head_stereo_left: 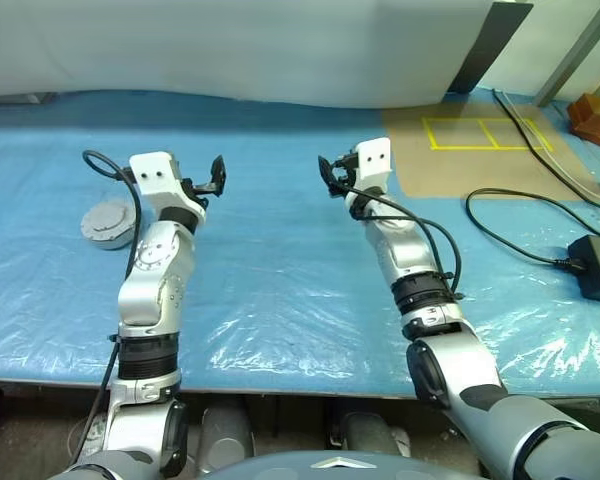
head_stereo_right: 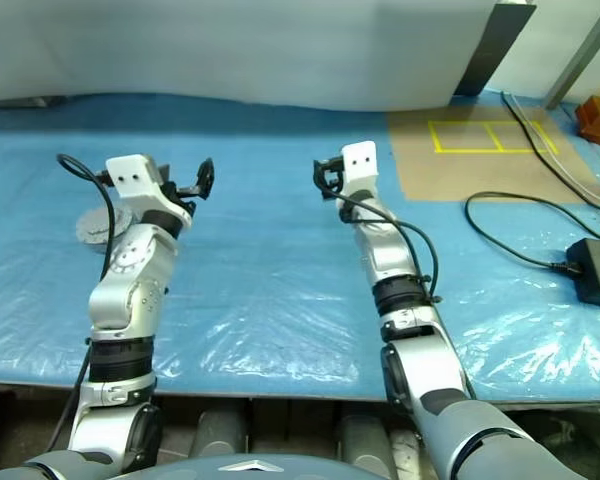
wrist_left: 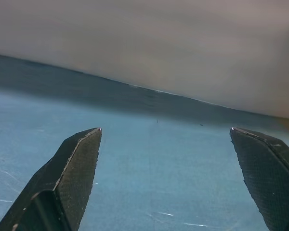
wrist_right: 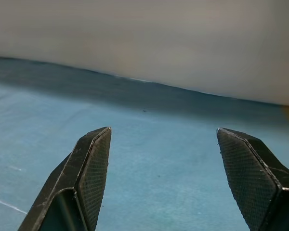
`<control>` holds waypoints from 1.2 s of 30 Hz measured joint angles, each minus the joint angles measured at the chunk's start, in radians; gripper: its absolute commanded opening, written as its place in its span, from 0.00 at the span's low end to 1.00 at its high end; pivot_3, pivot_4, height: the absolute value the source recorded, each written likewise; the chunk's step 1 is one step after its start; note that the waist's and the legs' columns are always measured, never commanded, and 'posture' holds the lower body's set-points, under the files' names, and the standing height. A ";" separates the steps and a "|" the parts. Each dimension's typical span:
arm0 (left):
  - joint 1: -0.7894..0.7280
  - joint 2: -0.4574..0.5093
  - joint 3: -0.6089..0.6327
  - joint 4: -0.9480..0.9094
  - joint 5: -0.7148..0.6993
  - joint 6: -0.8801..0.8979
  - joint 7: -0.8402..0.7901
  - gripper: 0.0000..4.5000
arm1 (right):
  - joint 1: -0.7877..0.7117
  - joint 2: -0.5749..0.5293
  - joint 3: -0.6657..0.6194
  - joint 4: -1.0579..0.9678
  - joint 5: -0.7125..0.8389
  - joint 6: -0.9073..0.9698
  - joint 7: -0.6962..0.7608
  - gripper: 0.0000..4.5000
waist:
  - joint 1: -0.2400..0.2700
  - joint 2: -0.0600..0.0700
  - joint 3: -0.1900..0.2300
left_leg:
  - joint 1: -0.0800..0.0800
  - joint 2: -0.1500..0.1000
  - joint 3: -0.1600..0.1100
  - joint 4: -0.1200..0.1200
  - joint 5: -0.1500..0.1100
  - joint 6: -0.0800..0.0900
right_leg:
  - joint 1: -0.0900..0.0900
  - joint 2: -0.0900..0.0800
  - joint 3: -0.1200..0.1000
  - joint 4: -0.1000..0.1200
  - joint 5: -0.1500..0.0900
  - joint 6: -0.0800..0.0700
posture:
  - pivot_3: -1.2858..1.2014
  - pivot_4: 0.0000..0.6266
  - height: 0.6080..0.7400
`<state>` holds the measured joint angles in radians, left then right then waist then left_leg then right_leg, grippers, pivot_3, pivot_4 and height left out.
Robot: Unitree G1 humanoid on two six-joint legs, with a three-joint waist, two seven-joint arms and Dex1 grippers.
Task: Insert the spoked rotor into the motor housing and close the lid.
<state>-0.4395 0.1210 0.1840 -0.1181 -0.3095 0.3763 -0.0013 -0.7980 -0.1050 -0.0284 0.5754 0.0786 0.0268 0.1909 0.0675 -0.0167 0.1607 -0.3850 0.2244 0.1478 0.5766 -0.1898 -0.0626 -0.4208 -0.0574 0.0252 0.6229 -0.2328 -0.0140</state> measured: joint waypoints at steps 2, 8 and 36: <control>-0.007 -0.003 -0.001 0.015 0.002 -0.009 -0.007 1.00 | 0.004 -0.009 -0.002 -0.008 -0.001 0.005 -0.002 0.81 | 0.000 0.000 0.000 | 0.000 0.000 0.000 0.000 0.000 0.000 | 0.000 0.000 0.000 0.000 0.000 0.000 | 0.52 0.24 1.00; -0.038 -0.019 -0.014 0.046 0.008 -0.032 -0.012 1.00 | 0.018 -0.013 -0.002 -0.042 -0.005 0.028 -0.002 0.81 | 0.000 0.000 0.000 | 0.000 0.000 0.000 0.000 0.000 0.000 | 0.000 0.000 0.000 0.000 0.000 0.000 | 0.52 0.24 1.00; -0.060 -0.054 -0.028 0.112 0.023 -0.073 -0.036 1.00 | 0.069 -0.022 0.002 -0.147 -0.019 0.112 -0.023 0.81 | -0.002 0.000 0.000 | 0.000 0.000 0.000 -0.001 0.000 0.000 | 0.000 0.000 0.001 0.000 0.000 0.000 | 0.52 0.24 1.00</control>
<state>-0.4992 0.0674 0.1565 -0.0061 -0.2863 0.3037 -0.0378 -0.7292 -0.1266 -0.0267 0.4284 0.0591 0.1389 0.1682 0.0653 -0.0163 0.1610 -0.3846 0.2241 0.1479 0.5761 -0.1899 -0.0626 -0.4210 -0.0574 0.0260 0.6227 -0.2327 -0.0137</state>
